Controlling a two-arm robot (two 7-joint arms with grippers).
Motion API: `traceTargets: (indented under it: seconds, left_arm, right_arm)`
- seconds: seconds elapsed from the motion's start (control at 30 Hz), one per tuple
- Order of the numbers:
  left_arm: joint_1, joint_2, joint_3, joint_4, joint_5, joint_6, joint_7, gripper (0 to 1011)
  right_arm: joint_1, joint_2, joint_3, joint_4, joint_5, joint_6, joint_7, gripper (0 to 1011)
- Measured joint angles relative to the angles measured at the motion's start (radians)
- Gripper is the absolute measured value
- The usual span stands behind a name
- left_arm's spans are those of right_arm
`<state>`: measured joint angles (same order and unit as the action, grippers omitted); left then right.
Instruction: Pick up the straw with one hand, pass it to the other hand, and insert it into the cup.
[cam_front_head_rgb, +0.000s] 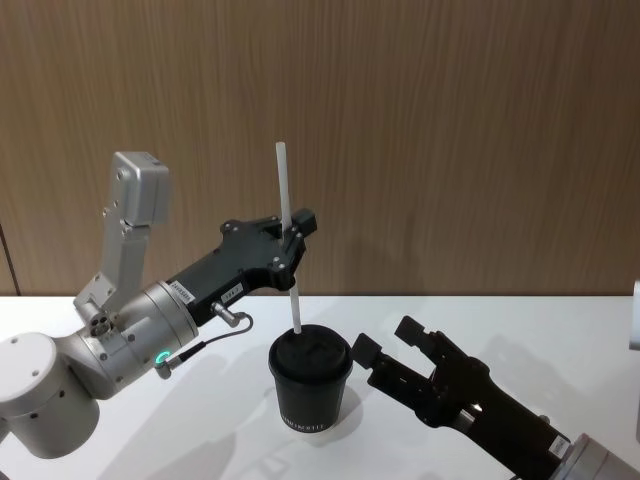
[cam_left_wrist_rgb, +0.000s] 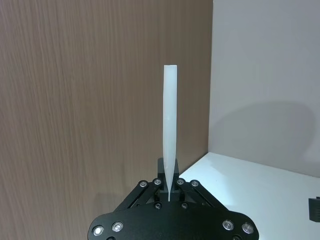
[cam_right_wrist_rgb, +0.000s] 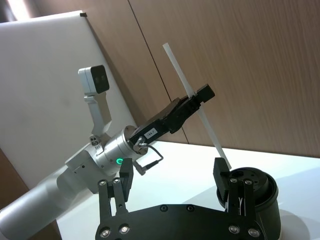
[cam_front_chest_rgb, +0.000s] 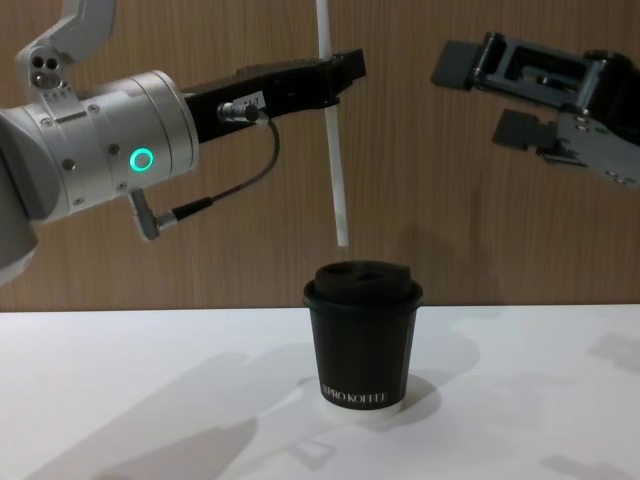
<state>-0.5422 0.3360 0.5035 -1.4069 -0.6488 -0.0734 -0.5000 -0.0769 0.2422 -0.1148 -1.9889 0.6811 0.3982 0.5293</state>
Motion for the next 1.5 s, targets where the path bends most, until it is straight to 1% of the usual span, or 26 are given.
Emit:
traceTargets:
  seconds: [0.6, 1.5]
  left_arm:
    - [0.0, -0.01, -0.012, 0.029, 0.008, 0.002, -0.021, 4]
    - [0.003, -0.035, -0.029, 0.076, 0.02, -0.006, -0.043, 4]
  right_arm:
    - [0.0, 0.0, 0.0, 0.0, 0.0, 0.0, 0.0, 1001]
    - [0.0, 0.0, 0.0, 0.0, 0.0, 0.0, 0.0, 1001]
